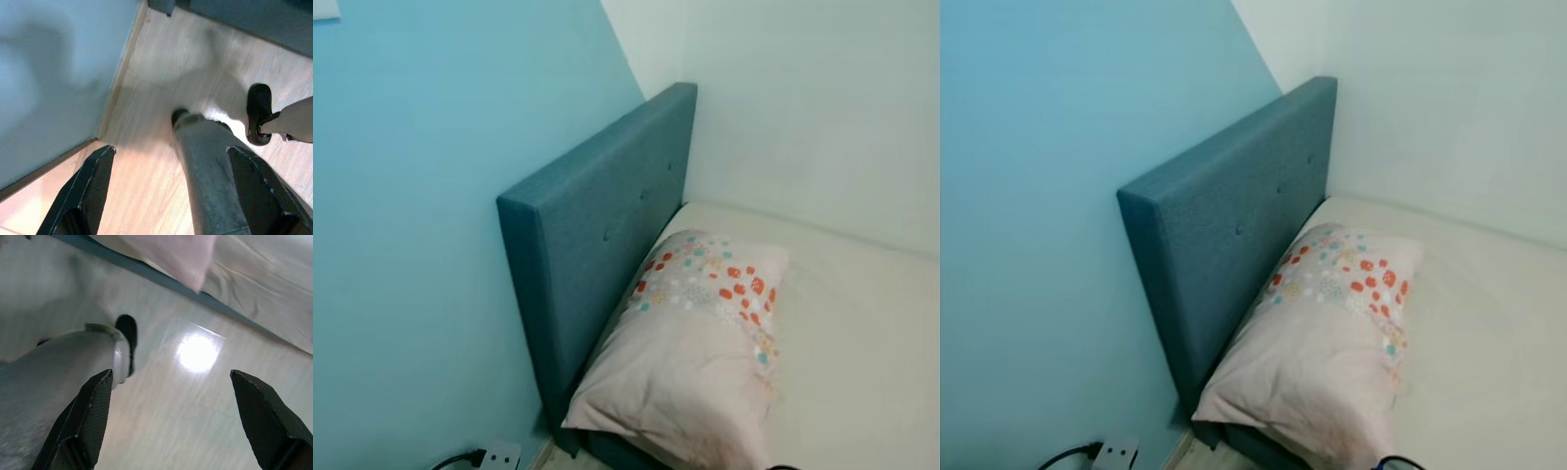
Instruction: Clean up the room
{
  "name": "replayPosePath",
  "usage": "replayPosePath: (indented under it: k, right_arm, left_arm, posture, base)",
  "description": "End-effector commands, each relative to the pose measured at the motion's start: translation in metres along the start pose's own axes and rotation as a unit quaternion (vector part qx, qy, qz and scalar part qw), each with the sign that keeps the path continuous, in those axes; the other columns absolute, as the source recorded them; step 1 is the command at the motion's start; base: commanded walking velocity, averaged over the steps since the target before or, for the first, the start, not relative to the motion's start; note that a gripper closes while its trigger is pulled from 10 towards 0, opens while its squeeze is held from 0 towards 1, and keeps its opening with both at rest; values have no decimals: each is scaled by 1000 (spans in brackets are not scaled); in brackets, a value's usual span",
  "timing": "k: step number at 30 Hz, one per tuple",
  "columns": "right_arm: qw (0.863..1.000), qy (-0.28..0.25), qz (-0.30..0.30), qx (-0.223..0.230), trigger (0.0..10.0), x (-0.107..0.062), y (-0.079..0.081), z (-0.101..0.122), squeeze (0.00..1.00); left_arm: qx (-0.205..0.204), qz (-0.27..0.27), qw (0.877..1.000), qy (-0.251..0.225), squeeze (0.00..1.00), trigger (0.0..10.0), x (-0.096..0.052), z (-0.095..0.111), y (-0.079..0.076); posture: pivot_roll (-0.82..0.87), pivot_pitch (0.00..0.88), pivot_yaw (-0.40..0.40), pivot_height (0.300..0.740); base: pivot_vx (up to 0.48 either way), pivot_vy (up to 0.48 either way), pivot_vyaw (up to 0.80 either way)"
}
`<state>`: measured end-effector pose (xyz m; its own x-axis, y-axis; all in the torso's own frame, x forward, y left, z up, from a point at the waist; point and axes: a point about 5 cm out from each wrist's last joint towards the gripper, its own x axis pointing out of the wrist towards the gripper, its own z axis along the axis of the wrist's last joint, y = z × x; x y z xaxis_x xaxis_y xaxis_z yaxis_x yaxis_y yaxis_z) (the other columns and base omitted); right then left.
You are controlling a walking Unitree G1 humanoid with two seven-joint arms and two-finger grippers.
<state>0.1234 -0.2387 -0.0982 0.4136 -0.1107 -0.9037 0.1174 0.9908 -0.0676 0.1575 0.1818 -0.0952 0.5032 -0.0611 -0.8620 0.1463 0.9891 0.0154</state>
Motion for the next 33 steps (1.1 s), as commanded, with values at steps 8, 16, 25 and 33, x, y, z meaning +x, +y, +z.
replayPosePath:
  k: [8,16,25,33]
  right_arm:
    - [1000,10,2,-6,10000,-1,1,-7,0]
    - [1000,18,-1,-13,10000,0,3,-8,0]
    - [1000,20,4,-15,10000,1,14,-7,0]
    - [1000,22,4,-19,10000,1,15,-7,0]
  left_arm:
    - [4,2,1000,8,0,10000,-1,-3,3]
    - [5,-1,1000,7,0,10000,-1,-3,2]
    - [6,-2,1000,7,0,10000,0,-2,2]
    - [9,-3,1000,4,0,10000,0,-1,2]
  posture:
    - [88,0,-40,740]
    - [87,0,-37,740]
    - [88,0,-37,740]
    - [88,0,-37,740]
  base:
    - [-292,0,0]
    - [-292,0,-534]
    - [-295,0,-770]
    - [-293,0,-774]
